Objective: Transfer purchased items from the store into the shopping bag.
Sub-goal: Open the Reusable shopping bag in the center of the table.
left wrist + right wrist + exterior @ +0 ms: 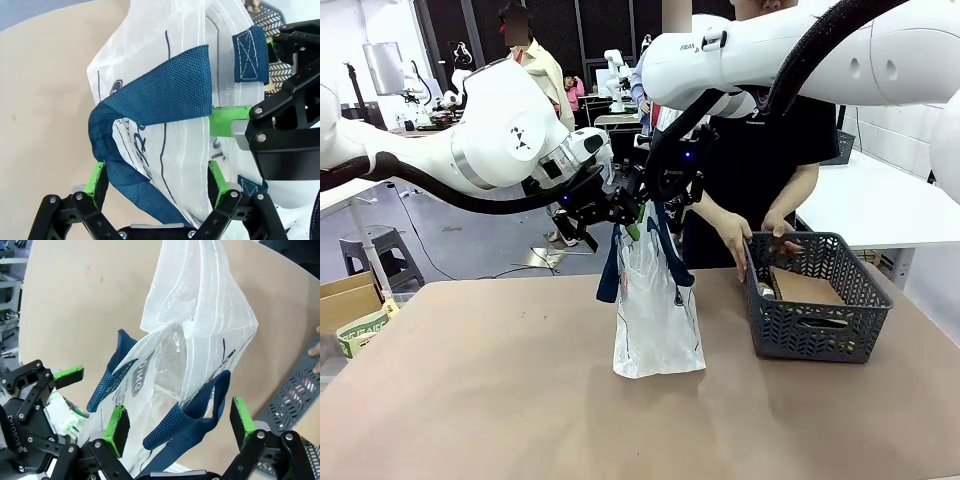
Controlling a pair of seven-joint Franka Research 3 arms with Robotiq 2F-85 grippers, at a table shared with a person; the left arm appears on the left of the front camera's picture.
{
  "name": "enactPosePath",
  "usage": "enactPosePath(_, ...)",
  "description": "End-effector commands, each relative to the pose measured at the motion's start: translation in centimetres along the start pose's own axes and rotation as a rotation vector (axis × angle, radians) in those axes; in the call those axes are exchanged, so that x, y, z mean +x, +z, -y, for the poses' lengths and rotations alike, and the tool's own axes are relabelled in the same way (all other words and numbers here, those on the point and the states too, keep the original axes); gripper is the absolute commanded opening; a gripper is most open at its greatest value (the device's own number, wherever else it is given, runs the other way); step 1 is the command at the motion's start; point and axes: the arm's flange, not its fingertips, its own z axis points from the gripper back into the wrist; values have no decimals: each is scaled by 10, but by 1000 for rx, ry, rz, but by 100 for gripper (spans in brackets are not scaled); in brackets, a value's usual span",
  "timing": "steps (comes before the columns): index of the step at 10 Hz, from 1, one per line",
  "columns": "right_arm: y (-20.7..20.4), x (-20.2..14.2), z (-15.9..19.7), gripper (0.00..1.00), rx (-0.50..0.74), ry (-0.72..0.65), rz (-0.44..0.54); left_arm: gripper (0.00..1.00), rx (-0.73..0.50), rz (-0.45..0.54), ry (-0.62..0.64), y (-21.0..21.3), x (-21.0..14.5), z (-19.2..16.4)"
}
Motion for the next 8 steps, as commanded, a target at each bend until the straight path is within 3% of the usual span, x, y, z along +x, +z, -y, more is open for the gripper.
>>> enactPosePath(1, -1, -6, 5, 82, 6, 31, 13, 81, 0, 0, 0, 0, 0, 0)
enactPosePath(5, -5, -15, 2, 5, 19, -6, -30, 3, 23, 4, -7, 2, -1, 3)
enactPosePath(6, -5, -17, 3, 0, 18, -13, -33, 0, 19, 3, -4, 1, 0, 3)
enactPosePath(8, -4, -20, 2, 0, 10, -24, -44, 0, 21, 3, 4, 1, -1, 4)
